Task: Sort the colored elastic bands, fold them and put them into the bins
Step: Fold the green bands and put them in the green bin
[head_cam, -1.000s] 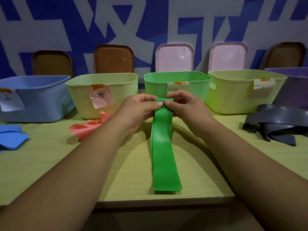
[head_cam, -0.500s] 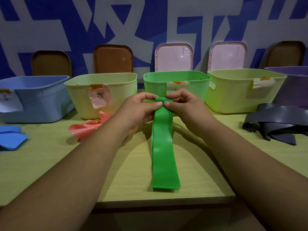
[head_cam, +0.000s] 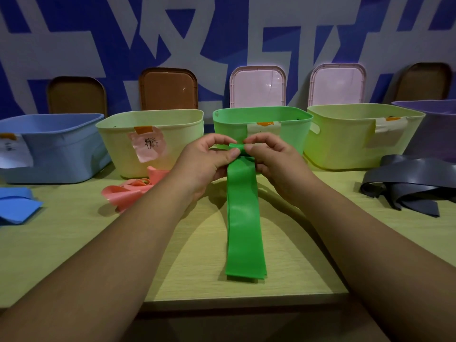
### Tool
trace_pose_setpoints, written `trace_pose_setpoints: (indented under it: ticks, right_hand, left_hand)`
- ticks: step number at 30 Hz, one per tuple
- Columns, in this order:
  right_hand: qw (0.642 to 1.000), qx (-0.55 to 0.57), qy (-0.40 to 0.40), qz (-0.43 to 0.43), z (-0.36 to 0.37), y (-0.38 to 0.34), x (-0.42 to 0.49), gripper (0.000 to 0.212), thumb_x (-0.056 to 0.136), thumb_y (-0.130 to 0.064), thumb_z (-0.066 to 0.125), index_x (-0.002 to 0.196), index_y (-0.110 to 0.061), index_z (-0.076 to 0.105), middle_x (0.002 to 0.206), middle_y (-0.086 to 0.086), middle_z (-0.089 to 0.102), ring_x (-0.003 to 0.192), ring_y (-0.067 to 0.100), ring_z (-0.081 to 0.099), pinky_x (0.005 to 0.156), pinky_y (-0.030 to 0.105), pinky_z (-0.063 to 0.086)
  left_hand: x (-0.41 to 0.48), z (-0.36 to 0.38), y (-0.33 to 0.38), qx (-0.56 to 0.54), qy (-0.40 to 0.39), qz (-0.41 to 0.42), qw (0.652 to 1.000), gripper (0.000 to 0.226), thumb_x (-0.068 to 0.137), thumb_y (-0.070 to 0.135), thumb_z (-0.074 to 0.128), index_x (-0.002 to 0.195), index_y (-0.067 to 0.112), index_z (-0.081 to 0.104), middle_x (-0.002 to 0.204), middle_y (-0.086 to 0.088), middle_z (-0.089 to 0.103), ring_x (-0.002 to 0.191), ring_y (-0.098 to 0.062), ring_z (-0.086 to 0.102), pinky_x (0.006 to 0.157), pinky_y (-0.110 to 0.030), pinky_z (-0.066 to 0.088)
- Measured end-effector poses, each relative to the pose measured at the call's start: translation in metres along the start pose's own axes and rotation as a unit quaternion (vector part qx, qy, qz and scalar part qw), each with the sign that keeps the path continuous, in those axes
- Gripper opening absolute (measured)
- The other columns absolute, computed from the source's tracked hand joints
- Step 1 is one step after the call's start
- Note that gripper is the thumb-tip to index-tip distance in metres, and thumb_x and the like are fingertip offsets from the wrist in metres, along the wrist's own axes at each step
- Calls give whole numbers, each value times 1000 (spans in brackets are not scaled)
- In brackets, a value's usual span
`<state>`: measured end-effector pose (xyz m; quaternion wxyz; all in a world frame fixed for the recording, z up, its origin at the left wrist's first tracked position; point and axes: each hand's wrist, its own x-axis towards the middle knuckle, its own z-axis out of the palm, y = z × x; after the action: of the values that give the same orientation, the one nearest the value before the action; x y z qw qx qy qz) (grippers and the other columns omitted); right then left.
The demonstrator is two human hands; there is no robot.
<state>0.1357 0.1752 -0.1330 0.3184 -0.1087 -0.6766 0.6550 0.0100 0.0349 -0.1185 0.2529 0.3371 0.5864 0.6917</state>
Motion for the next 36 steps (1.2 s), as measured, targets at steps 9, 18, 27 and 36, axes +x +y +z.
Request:
trace_pose_setpoints:
  ticks: [9,18,27,36]
  right_hand:
    - [999,-50,15,12,1,-3,-4,15,102,-22,73,114,-16,80,109,17,78,91,26,70,95,53,62]
    - [999,-48,17,1,-3,-2,0,21,97,-10,77,118,-13,77,112,21,76,95,32,72,100,59,60]
    - [999,-52,2,-14,-4,1,0,24,93,-4,79,113,-18,77,105,9,80,104,33,77,99,57,61]
    - [1000,-9,-4,10,-1,0,0,21,101,-21,74,122,-21,76,117,13,78,114,38,74,104,59,58]
  left_hand:
    - [-3,-1,2,-2,-2,11,1000,31,93,-6,74,121,9,71,109,-18,80,102,-33,80,88,-43,66]
    - [0,-2,-1,-12,-3,-28,1000,33,93,-1,76,125,4,67,114,-14,80,105,-27,80,86,-32,63]
    - [1,-5,-3,8,-6,-20,1000,28,92,7,81,119,6,74,111,-15,80,103,-29,80,89,-38,63]
    - [1,-5,0,14,2,19,1000,33,90,-7,76,121,3,72,111,-19,79,104,-32,79,89,-40,66]
